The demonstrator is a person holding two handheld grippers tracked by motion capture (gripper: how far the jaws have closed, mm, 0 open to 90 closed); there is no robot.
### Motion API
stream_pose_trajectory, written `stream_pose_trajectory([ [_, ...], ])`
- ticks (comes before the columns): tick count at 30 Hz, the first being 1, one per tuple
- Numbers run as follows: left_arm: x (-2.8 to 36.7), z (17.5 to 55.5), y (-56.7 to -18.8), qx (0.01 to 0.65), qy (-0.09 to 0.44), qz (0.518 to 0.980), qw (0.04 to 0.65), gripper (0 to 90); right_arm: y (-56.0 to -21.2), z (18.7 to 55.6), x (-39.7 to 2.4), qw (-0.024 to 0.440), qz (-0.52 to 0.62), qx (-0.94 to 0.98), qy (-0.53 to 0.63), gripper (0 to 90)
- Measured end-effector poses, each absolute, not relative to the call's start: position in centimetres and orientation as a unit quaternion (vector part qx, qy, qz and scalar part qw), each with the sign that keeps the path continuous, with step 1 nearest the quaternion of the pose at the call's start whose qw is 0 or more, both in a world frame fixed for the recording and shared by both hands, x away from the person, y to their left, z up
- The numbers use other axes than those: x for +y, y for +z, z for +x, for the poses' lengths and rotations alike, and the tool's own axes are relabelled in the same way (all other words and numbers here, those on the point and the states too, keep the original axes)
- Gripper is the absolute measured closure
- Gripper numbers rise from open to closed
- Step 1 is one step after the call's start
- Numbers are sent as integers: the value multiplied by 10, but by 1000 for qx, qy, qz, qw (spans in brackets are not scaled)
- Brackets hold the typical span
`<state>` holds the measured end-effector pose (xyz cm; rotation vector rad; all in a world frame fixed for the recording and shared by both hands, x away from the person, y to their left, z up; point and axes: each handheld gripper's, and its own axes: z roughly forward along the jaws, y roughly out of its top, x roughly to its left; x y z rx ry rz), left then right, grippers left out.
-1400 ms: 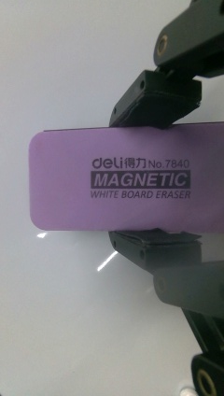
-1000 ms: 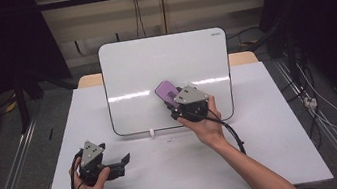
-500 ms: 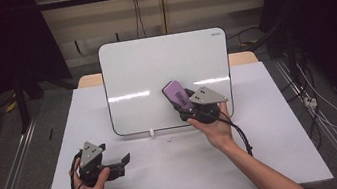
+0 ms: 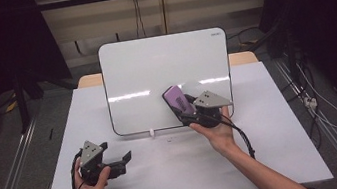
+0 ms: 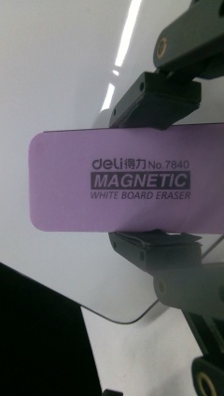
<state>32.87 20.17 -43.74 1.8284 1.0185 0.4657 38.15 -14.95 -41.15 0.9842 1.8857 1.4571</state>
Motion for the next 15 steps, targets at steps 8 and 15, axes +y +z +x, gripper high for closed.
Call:
stream_pose_trajectory([
  [8, 192, 328, -430, 414, 191, 729, 511, 70, -421, 370, -147, 244, 370, 700, 560, 416],
  [15, 177, 332, -420, 420, 180, 704, 543, 79, -423, 363, -143, 216, 368, 690, 585, 415],
])
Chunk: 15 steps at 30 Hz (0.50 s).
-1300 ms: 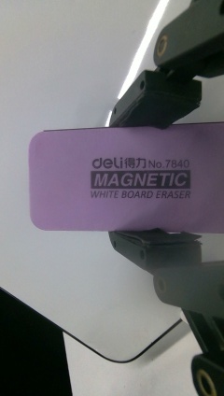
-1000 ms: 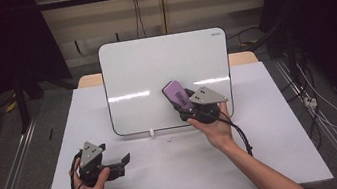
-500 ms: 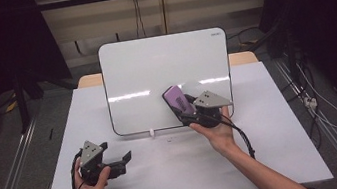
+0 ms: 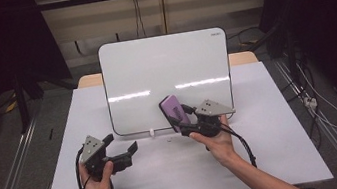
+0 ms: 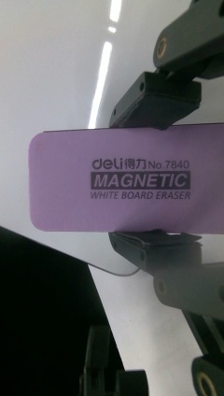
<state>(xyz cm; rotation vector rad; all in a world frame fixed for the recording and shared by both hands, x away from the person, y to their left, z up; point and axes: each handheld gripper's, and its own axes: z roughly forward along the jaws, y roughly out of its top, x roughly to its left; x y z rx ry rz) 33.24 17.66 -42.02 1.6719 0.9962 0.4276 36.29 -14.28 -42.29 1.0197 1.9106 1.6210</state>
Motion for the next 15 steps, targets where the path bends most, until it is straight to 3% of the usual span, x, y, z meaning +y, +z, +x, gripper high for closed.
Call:
stream_pose_trajectory([
  [3, 168, 333, -415, 417, 197, 705, 539, 83, -424, 361, -142, 214, 364, 688, 589, 416],
  [10, 148, 337, -404, 394, 180, 669, 604, 59, -425, 356, -139, 206, 371, 675, 603, 415],
  [15, 131, 343, -401, 395, 161, 651, 628, 95, -425, 355, -137, 199, 373, 668, 612, 416],
])
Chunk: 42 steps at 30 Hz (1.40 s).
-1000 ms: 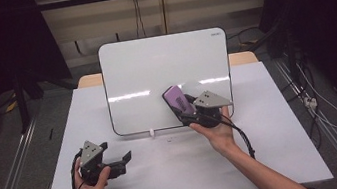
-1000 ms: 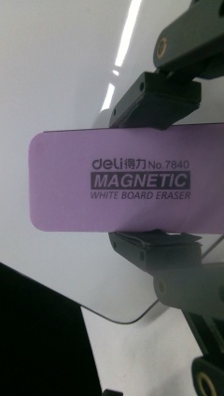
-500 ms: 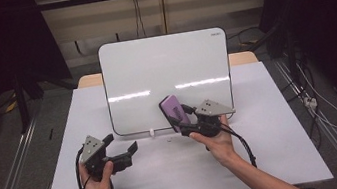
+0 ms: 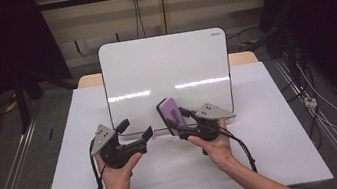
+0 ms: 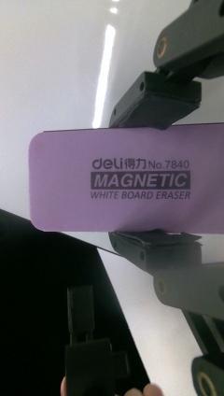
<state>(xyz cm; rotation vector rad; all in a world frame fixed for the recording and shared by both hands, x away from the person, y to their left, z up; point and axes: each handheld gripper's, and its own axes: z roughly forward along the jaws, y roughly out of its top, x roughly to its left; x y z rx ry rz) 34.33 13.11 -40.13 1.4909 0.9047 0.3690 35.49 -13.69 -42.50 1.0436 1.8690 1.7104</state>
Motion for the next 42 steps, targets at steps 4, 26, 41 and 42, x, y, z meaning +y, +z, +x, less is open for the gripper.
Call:
stream_pose_trajectory([
  [4, 119, 349, -400, 393, 142, 644, 641, 147, -425, 354, -135, 200, 370, 668, 614, 415],
  [26, 90, 359, -412, 404, 116, 609, 672, 571, -427, 349, -126, 200, 371, 658, 623, 415],
  [41, 91, 362, -411, 392, 103, 615, 677, 646, -428, 348, -125, 203, 369, 660, 623, 395],
  [42, 91, 362, -410, 389, 104, 618, 675, 647, -428, 348, -125, 203, 367, 662, 621, 360],
])
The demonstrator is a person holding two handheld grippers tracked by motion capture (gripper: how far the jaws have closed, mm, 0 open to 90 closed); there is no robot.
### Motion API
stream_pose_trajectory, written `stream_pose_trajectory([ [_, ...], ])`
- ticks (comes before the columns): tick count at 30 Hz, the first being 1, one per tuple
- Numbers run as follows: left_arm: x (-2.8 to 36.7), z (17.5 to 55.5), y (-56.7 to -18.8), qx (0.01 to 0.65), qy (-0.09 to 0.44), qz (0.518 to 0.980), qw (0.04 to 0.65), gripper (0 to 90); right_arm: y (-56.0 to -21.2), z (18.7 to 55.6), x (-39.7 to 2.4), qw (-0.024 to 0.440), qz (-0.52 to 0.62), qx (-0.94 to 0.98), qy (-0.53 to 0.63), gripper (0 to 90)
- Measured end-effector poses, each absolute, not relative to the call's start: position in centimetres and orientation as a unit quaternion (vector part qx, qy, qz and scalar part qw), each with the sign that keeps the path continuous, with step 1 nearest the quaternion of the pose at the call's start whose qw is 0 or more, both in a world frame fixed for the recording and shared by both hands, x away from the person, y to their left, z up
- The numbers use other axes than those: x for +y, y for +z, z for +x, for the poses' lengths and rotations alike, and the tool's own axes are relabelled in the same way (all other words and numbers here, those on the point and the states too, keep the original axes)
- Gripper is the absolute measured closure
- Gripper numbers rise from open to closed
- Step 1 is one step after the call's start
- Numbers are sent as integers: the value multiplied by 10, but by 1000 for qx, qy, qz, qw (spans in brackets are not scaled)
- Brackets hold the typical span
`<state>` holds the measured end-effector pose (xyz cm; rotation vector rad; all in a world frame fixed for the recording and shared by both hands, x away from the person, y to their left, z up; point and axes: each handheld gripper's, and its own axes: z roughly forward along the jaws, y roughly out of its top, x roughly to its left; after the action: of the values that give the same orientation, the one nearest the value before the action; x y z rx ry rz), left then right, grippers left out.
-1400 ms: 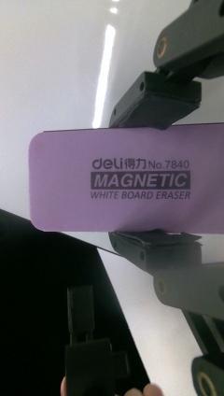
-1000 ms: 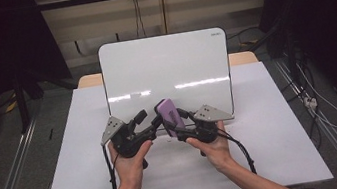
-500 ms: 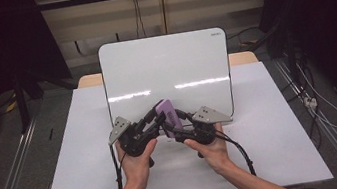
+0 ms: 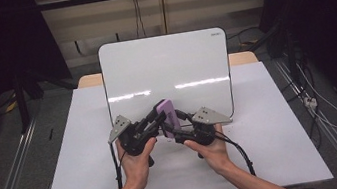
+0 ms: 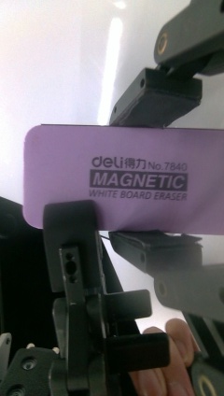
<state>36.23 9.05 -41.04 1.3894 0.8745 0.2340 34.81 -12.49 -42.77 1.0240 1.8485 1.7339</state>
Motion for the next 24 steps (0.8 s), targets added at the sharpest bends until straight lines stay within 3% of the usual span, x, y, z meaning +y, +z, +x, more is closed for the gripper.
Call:
stream_pose_trajectory([
  [5, 94, 365, -402, 381, 124, 619, 675, 649, -429, 347, -128, 204, 369, 674, 607, 242],
  [11, 101, 368, -399, 381, 141, 632, 660, 650, -425, 345, -136, 214, 371, 679, 597, 164],
  [24, 102, 362, -394, 344, 183, 694, 606, 652, -432, 341, -172, 233, 395, 704, 543, 57],
])
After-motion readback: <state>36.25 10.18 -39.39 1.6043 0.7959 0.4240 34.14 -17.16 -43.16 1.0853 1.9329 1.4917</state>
